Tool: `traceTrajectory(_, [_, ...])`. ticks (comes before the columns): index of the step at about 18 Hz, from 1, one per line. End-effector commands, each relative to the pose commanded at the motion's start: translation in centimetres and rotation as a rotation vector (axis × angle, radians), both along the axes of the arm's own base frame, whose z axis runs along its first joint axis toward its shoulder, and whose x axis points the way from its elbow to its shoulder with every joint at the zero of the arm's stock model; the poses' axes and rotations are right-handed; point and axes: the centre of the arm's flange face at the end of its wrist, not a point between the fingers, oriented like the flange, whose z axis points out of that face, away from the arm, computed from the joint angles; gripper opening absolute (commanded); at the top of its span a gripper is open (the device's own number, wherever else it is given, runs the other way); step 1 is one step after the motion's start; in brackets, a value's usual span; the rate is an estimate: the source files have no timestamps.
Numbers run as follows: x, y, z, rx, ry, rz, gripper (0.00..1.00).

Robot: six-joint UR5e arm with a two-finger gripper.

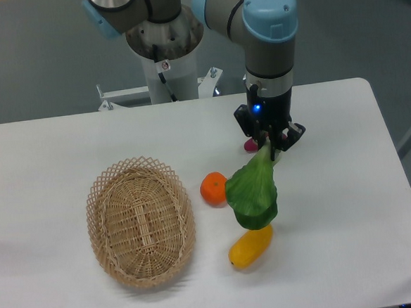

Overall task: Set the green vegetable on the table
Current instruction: 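Carry the green bok choy with the gripper away from the basket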

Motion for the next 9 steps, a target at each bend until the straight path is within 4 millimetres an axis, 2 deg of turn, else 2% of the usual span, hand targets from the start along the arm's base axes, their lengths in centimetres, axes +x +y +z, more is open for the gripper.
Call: traceTrajectory(9, [-0.06, -0.57, -1.16, -0.015, -0.012, -0.013, 0.29])
